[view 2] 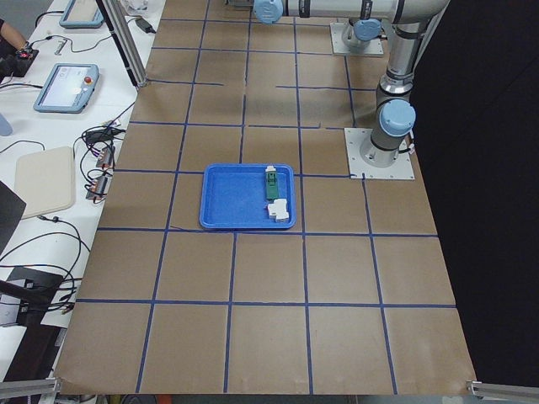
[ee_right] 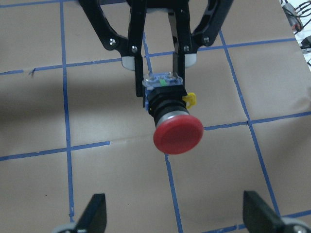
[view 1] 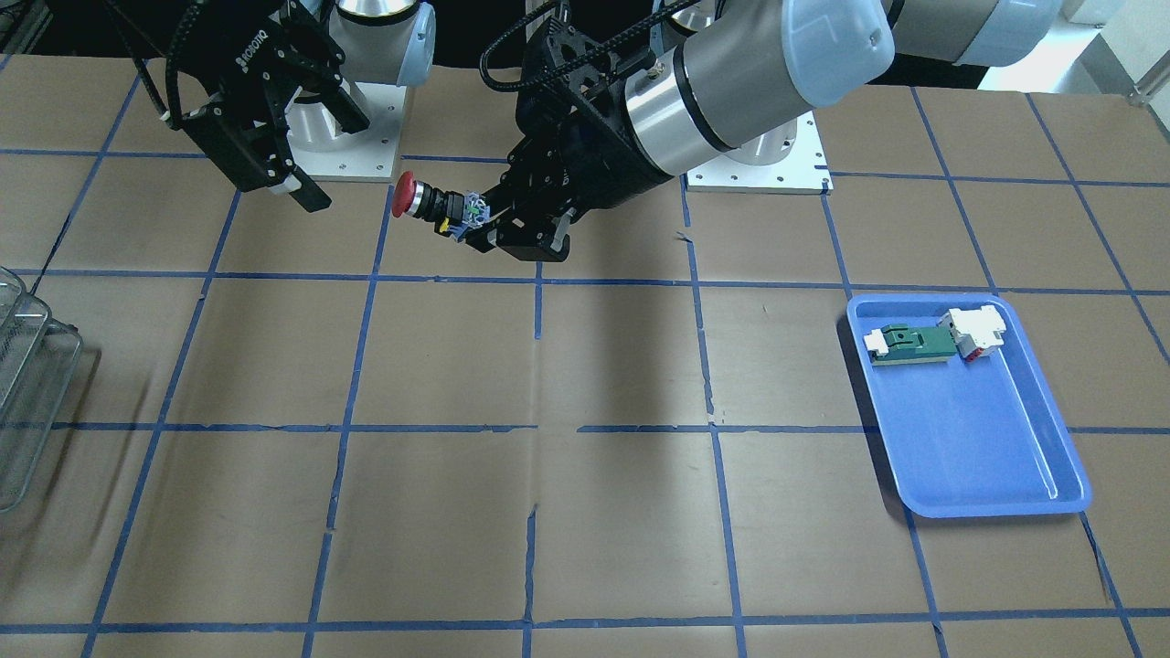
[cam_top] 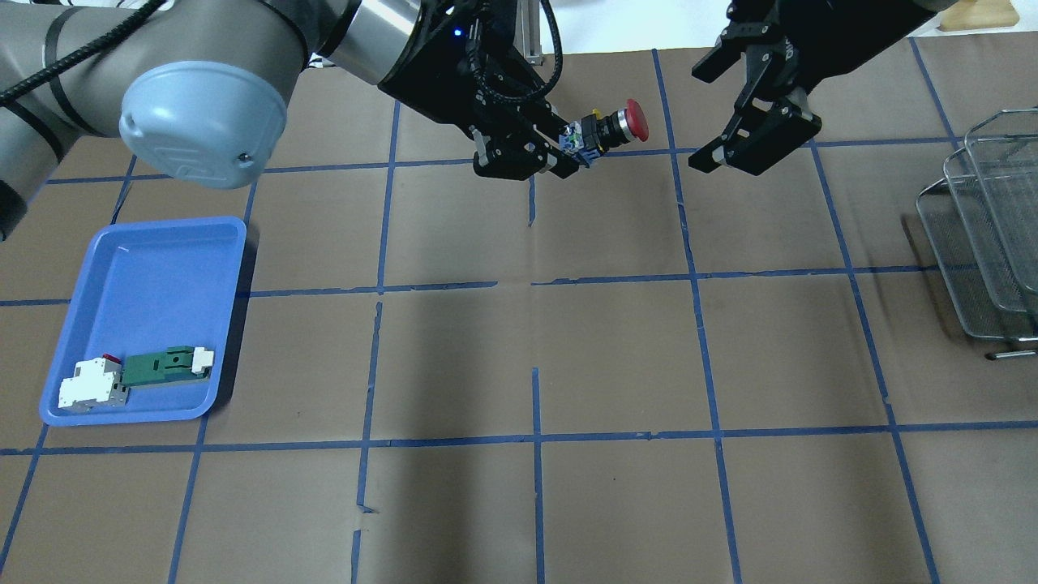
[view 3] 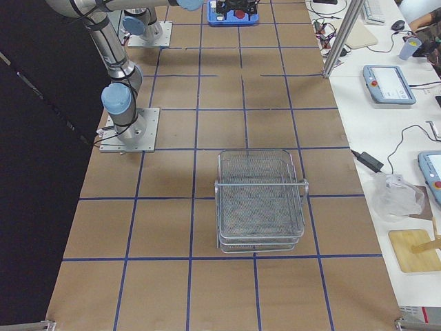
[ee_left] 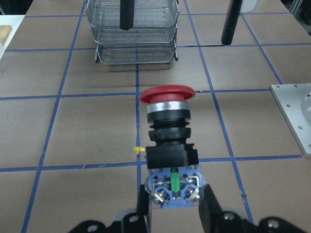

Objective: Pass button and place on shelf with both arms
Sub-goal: 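Bring the right gripper to the red button and grasp its cap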

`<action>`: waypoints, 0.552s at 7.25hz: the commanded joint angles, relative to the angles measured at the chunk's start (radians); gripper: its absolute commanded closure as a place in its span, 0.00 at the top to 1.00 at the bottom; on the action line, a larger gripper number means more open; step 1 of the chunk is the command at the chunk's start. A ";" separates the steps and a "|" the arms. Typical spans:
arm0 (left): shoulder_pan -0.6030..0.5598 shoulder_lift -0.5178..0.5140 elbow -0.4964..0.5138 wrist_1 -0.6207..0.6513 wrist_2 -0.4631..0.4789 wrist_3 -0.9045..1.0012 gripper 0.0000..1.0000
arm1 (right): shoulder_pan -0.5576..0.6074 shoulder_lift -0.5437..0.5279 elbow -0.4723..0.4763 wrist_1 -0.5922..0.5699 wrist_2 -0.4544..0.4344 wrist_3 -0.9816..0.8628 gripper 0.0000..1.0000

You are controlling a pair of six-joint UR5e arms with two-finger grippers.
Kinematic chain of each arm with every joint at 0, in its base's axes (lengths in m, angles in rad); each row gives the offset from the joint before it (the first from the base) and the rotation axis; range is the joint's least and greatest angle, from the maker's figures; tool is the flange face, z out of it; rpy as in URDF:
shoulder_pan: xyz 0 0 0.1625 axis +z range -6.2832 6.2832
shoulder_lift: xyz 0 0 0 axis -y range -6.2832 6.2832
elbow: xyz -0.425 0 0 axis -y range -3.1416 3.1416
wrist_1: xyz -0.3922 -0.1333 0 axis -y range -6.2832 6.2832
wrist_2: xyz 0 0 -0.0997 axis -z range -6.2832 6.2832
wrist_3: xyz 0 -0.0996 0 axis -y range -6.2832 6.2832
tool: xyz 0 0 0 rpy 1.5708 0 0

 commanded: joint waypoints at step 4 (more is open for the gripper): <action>-0.002 0.016 -0.007 0.000 -0.033 0.000 0.00 | 0.014 0.007 -0.008 0.048 0.069 -0.095 1.00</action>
